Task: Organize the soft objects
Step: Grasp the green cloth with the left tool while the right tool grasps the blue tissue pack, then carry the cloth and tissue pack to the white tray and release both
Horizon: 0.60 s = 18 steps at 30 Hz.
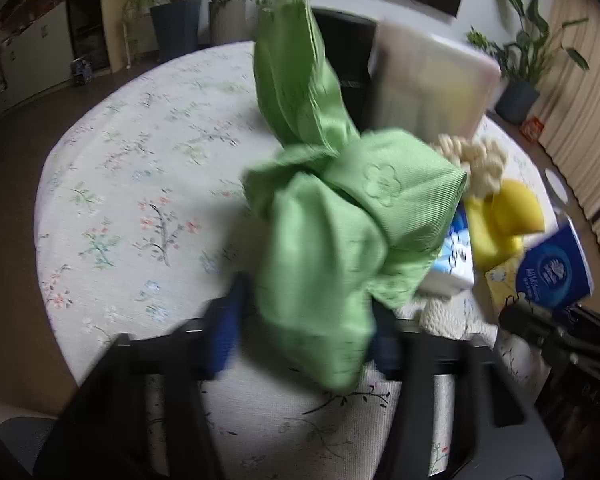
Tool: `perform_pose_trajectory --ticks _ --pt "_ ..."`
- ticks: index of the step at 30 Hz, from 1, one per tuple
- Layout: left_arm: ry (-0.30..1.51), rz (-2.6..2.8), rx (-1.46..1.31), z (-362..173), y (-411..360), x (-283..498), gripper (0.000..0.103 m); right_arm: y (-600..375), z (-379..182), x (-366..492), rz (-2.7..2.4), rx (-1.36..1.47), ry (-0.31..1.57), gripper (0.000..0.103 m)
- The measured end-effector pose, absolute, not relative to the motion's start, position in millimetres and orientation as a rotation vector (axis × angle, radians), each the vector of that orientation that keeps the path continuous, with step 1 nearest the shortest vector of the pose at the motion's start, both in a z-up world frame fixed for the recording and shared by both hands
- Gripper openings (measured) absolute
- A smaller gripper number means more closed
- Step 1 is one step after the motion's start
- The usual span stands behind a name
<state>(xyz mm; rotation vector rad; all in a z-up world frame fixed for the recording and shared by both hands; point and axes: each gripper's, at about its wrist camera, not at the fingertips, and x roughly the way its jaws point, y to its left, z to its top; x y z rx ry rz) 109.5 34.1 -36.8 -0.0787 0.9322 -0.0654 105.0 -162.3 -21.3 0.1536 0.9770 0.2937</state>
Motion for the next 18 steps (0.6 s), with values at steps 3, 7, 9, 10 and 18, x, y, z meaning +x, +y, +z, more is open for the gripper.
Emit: perform_pose_trajectory --ticks 3,7,9,10,18 --pt "0.925 -0.082 -0.095 -34.6 36.4 109.8 0.016 -159.8 -21.5 103.4 0.306 0.149 0.981 0.026" --pt "0.903 -0.087 -0.109 -30.5 40.7 108.4 0.007 -159.0 -18.2 101.6 0.315 0.147 0.966 0.024" --pt "0.893 -0.095 -0.107 -29.3 41.5 106.6 0.006 -158.8 -14.8 99.4 0.315 0.14 0.952 0.024" --pt "0.892 -0.101 -0.107 -28.8 41.1 106.2 0.006 -158.6 -13.0 98.4 0.315 0.138 0.947 0.023" --pt "0.865 -0.139 -0.171 -15.5 49.8 100.7 0.004 -162.8 5.4 83.4 0.324 0.138 0.894 0.023"
